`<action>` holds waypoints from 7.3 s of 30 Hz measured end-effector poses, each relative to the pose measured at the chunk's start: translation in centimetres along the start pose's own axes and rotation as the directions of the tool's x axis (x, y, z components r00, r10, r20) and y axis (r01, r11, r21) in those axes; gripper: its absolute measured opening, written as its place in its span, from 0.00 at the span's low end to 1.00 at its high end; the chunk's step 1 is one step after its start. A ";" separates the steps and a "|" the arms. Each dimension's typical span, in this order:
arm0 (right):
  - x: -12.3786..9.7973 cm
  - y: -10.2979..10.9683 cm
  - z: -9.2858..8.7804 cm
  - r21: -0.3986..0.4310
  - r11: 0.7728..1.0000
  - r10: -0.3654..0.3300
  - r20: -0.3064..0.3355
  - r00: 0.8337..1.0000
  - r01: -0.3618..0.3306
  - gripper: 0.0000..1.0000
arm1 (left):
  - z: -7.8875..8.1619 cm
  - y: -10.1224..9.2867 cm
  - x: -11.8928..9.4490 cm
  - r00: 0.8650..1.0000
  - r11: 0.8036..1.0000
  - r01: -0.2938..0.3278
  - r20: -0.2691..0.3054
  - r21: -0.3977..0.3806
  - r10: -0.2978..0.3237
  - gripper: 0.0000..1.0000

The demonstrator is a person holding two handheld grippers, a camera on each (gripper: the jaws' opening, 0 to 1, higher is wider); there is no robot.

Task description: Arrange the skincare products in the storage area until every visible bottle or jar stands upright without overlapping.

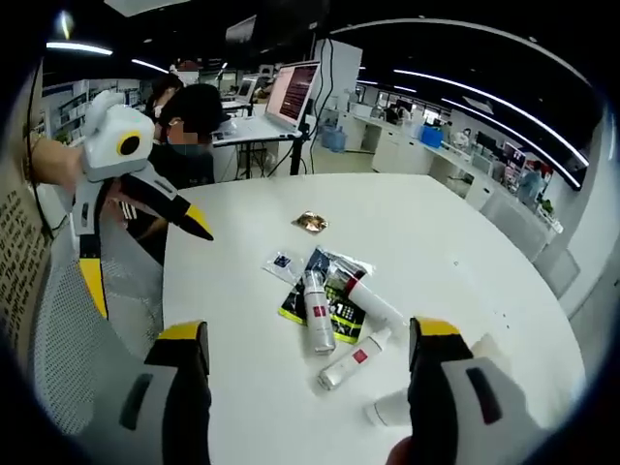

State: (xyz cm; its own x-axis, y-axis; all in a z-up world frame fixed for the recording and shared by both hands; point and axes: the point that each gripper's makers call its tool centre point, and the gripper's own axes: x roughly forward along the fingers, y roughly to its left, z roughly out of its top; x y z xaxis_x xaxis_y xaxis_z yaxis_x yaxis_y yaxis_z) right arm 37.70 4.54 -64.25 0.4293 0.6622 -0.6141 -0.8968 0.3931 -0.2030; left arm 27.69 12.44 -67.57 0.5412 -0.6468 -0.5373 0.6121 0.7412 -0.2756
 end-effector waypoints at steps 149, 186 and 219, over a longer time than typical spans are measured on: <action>4.6 -10.2 3.3 -0.183 0.947 0.233 -0.176 0.956 -0.264 0.26 | 3.4 -0.9 0.5 0.997 0.997 0.058 0.041 0.048 -0.060 0.90; -10.1 7.3 9.5 -0.211 0.842 0.532 0.168 0.830 -0.497 0.26 | 11.4 -9.3 0.6 0.933 0.884 0.310 0.065 0.350 -0.353 0.47; -15.3 4.3 5.1 0.082 0.963 0.198 0.426 0.883 -0.255 0.29 | 11.3 -15.5 5.8 0.892 0.789 0.420 -0.044 0.449 -0.450 0.26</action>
State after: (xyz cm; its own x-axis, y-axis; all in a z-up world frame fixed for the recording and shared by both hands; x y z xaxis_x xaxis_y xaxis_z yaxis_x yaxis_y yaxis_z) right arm 27.83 -0.62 -51.83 0.2472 0.9340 -0.2577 -0.9648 0.2619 0.0238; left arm 27.87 -4.77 -57.40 0.1818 -0.9025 -0.3904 0.9689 0.2322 -0.0857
